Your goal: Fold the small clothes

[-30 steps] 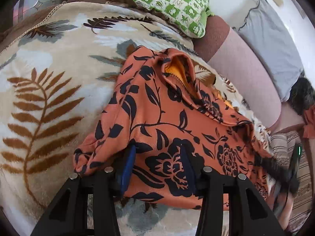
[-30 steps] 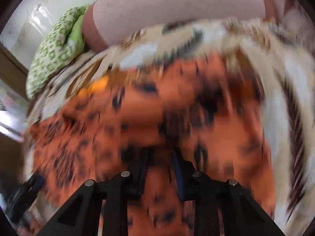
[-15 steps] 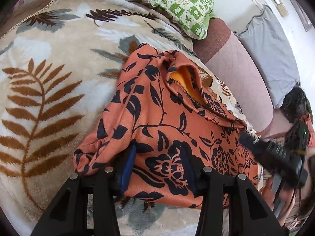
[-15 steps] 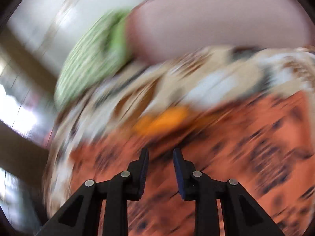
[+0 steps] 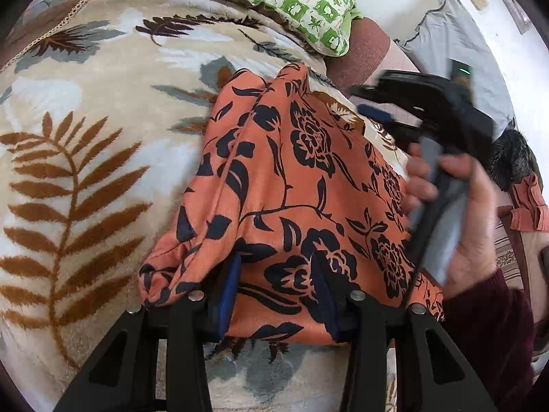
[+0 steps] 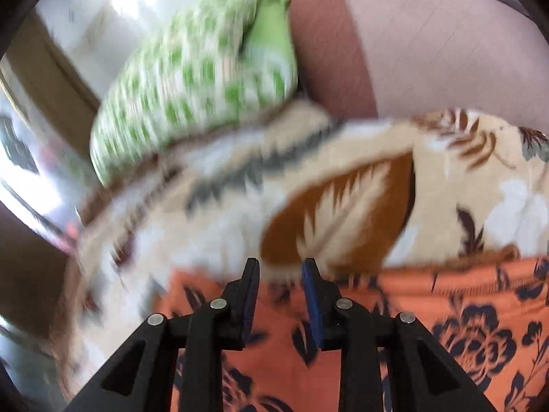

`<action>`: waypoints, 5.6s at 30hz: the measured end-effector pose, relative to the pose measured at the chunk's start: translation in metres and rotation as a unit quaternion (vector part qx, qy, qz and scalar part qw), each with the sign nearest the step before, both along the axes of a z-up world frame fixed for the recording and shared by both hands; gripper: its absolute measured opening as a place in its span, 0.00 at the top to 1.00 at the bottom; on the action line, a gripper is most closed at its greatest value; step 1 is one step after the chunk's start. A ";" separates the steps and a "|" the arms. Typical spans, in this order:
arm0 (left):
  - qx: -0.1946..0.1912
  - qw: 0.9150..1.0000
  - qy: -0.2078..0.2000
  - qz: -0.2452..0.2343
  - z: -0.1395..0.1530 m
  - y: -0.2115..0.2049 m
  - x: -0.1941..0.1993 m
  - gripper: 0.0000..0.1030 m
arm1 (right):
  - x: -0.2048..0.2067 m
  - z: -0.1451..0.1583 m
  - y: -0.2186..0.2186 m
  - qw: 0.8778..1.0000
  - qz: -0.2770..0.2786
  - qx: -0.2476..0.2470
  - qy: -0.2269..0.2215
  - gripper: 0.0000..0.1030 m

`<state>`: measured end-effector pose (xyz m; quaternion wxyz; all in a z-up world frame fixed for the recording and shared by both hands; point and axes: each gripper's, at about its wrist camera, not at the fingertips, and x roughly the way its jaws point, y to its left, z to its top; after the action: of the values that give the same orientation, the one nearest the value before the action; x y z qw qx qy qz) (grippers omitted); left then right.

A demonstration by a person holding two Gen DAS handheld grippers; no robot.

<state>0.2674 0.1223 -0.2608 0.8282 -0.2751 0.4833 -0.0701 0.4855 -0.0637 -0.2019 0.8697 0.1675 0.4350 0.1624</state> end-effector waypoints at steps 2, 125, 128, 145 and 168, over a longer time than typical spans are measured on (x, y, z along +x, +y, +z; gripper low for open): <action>-0.006 1.000 0.004 0.005 0.000 0.002 0.001 0.57 | -0.015 0.011 -0.013 1.000 0.007 0.020 -0.010 0.71; -0.147 0.985 -0.034 0.084 -0.008 -0.008 0.006 0.86 | -0.243 -0.087 -0.269 0.915 -0.287 0.279 0.054 0.85; -0.140 0.985 -0.052 0.082 0.007 -0.002 -0.009 0.88 | -0.253 -0.058 -0.261 0.934 -0.270 0.235 0.001 0.86; -0.183 0.979 0.004 0.084 -0.014 0.017 -0.043 0.65 | -0.331 -0.078 -0.265 0.920 -0.252 0.254 0.157 0.82; 0.007 0.986 -0.162 -0.022 0.089 -0.059 -0.036 0.86 | -0.248 -0.091 -0.191 0.951 -0.100 0.243 0.160 0.96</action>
<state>0.2313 0.0637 -0.1720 0.8959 -0.2431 0.3488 -0.1288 0.2378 -0.2543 -0.2925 0.7331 0.4404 0.4970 0.1469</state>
